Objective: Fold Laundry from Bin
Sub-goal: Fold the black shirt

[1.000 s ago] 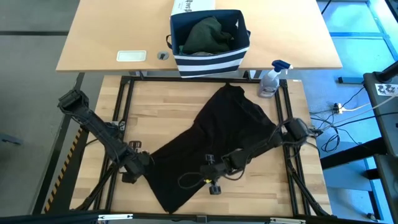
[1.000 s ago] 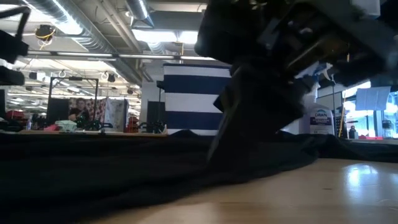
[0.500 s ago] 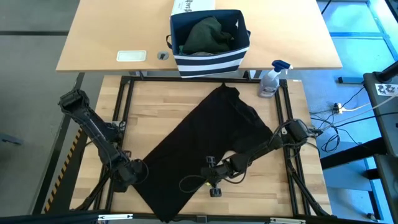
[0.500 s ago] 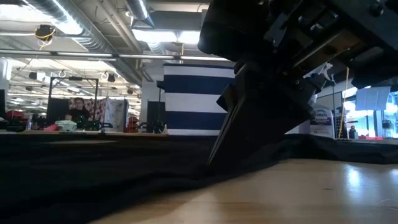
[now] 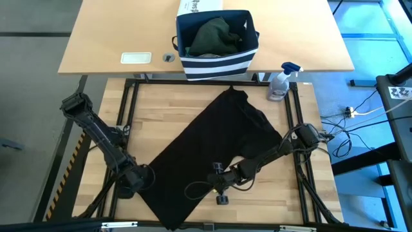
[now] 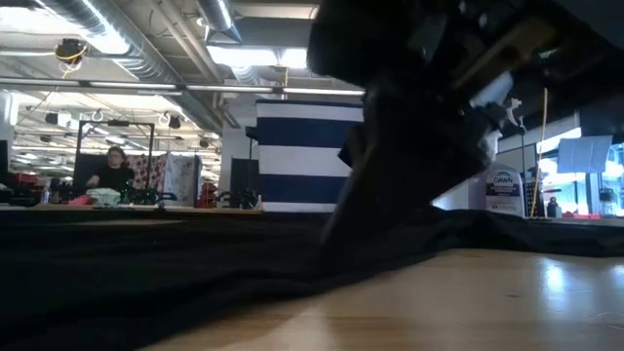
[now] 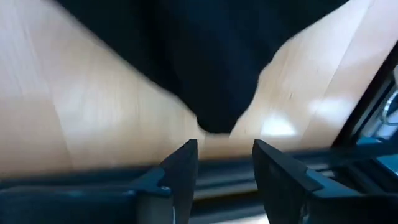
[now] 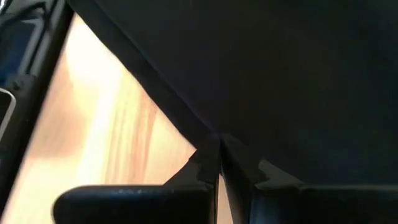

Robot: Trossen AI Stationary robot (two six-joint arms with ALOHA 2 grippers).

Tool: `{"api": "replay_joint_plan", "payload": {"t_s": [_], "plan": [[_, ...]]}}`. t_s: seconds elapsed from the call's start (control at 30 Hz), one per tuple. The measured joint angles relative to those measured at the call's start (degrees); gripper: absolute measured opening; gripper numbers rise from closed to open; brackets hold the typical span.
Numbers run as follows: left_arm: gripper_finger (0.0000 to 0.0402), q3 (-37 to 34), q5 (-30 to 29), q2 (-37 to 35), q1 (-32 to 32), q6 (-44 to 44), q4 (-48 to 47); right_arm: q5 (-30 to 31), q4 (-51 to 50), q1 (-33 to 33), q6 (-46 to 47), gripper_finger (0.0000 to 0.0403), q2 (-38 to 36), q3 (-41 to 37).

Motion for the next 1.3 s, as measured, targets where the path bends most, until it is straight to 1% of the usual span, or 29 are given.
{"api": "replay_joint_plan", "payload": {"t_s": [0.07, 0.13, 0.17, 0.23, 0.3, 0.33, 0.4, 0.43, 0.47, 0.5, 0.53, 0.67, 0.77, 0.83, 0.93, 1.13, 1.3], "plan": [[0.0153, 0.00, 2.09, -0.16, -0.01, -0.13, -0.51, 0.00, 0.00, -0.02, -0.41, 0.0019, -0.01, 0.76], [0.0152, 0.12, 2.77, -1.10, -0.04, -0.12, -0.45, 0.00, 0.00, -0.02, -0.76, 0.0019, 0.00, 1.34], [0.0151, 0.63, 2.32, -1.67, -0.03, -0.15, -0.67, 0.00, 0.00, -0.02, -1.04, 0.0019, -0.02, 1.54], [0.0146, 2.48, -0.69, -2.98, -0.01, 0.24, -0.45, 0.00, -0.03, -0.02, -1.60, 0.0019, -0.01, 1.74], [0.0142, 5.20, -6.04, -4.66, 0.09, 1.83, -0.46, 0.18, -0.02, -0.02, -1.87, 0.0019, -0.01, 1.79], [0.0140, 6.72, -10.16, -5.44, 0.16, 3.26, -0.30, 0.54, -0.02, -0.03, -2.03, 0.0019, -0.02, 1.79], [0.0138, 9.36, -20.43, -6.58, 0.03, 6.35, 0.50, 1.37, -0.04, -0.04, -2.26, 0.0019, -0.01, 1.79], [0.0137, 10.17, -26.53, -6.76, -0.22, 8.25, 1.57, 2.02, -0.04, -0.04, -2.40, 0.0019, -0.01, 1.79], [0.0137, 10.40, -31.39, -6.75, -0.46, 10.44, 3.09, 2.84, -0.04, -0.06, -2.52, 0.0019, 0.00, 1.79], [0.0137, 10.20, -34.38, -6.42, -0.50, 12.78, 4.60, 3.72, -0.10, -0.06, -2.57, 0.0019, -0.02, 1.79], [0.0137, 9.60, -35.46, -5.80, -0.02, 14.72, 6.23, 4.77, -0.32, -0.07, -2.53, 0.0019, 0.00, 1.81], [0.0137, 6.53, -32.26, -0.54, 3.88, 16.07, 12.35, 9.03, -4.49, -1.25, -0.85, 0.0019, -0.53, 1.85], [0.0137, 5.73, -30.36, 4.21, 5.50, 17.64, 20.99, 13.79, -8.28, -3.78, 2.74, 0.0019, -1.91, 1.85], [0.0137, 5.73, -30.19, 6.99, 5.73, 19.50, 26.49, 15.55, -9.65, -6.16, 4.29, 0.0019, -2.78, 1.85], [0.0137, 5.75, -31.80, 11.11, 5.73, 20.98, 31.99, 15.43, -10.49, -10.29, 3.95, 0.0019, -3.17, 1.85], [0.0136, 5.73, -31.97, 18.66, 5.71, 18.46, 34.81, 15.02, -10.05, -20.03, -0.33, 0.0019, -2.71, 1.87], [0.0136, 5.73, -32.31, 21.82, 5.71, 17.71, 41.72, 15.04, -9.90, -26.86, -3.40, 0.0019, -2.69, 1.85]]}}
